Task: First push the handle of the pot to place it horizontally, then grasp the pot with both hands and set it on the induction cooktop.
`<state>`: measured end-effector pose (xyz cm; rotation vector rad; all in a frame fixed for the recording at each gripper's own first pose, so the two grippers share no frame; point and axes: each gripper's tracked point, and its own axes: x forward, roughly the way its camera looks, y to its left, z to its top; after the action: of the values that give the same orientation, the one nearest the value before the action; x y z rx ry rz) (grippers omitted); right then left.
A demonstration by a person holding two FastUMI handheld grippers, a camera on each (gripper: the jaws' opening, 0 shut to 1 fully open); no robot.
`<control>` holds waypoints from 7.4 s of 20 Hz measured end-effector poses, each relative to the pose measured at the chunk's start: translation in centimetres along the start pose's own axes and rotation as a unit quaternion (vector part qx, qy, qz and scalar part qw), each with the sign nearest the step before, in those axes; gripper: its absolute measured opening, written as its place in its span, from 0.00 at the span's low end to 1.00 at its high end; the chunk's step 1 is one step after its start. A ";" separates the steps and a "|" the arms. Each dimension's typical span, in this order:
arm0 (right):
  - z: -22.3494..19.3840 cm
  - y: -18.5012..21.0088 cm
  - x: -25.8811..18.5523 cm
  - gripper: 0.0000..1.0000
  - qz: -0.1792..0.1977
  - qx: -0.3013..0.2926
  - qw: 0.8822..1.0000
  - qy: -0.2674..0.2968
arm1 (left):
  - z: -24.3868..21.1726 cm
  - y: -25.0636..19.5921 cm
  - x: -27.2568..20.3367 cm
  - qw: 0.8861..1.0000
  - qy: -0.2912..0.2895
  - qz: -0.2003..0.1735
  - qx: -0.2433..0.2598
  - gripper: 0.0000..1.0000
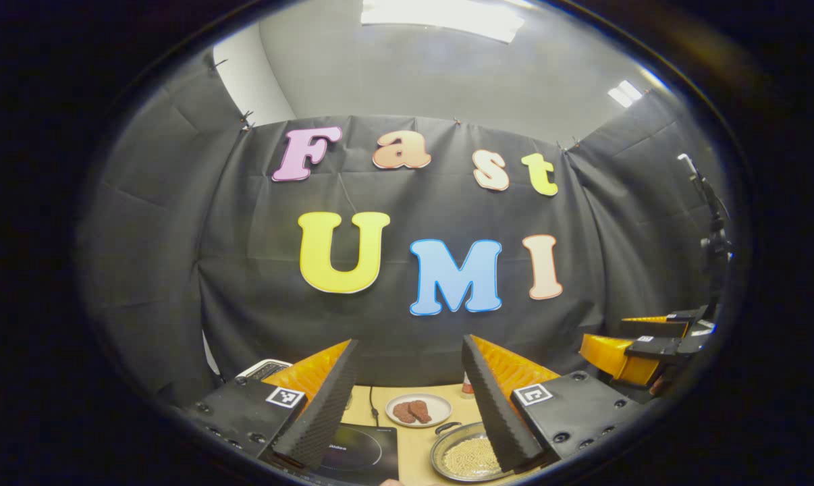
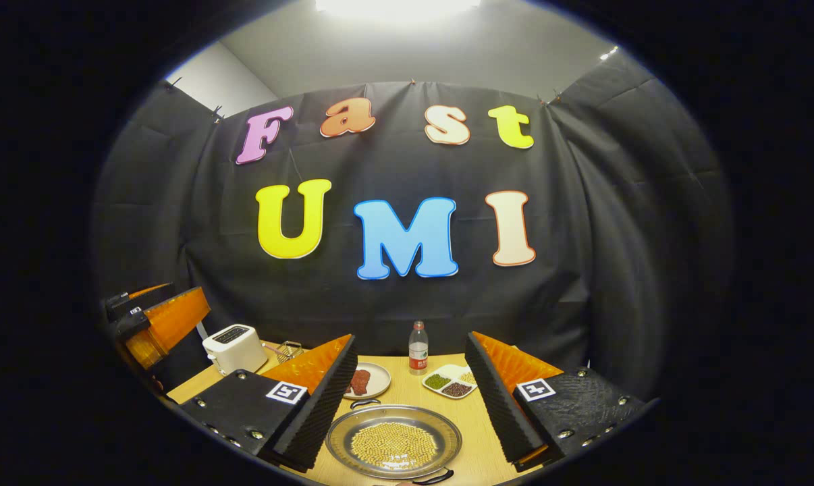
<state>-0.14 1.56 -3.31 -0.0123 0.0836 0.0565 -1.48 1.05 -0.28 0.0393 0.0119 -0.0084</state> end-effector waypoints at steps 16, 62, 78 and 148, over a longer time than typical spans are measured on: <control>-18.0 0.3 -1.3 0.54 0.061 -0.037 0.972 0.222 | -5.5 -0.2 1.3 0.998 0.056 0.010 0.008 0.95; -35.3 -7.3 -2.9 0.01 0.010 -0.038 0.873 0.485 | -9.5 0.0 1.6 0.993 0.115 0.015 0.032 0.97; -34.8 -12.7 1.3 0.01 0.019 -0.164 0.871 0.462 | -9.2 -1.4 2.1 0.992 0.118 0.007 0.039 0.99; -36.2 -15.5 14.4 0.66 -0.010 0.028 0.917 0.399 | -46.8 -7.9 10.4 0.887 0.461 -0.030 0.016 0.74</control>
<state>12.02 -13.66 -40.39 0.0229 0.9049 0.0249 8.30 -5.13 -47.45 0.0729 0.9704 -0.0505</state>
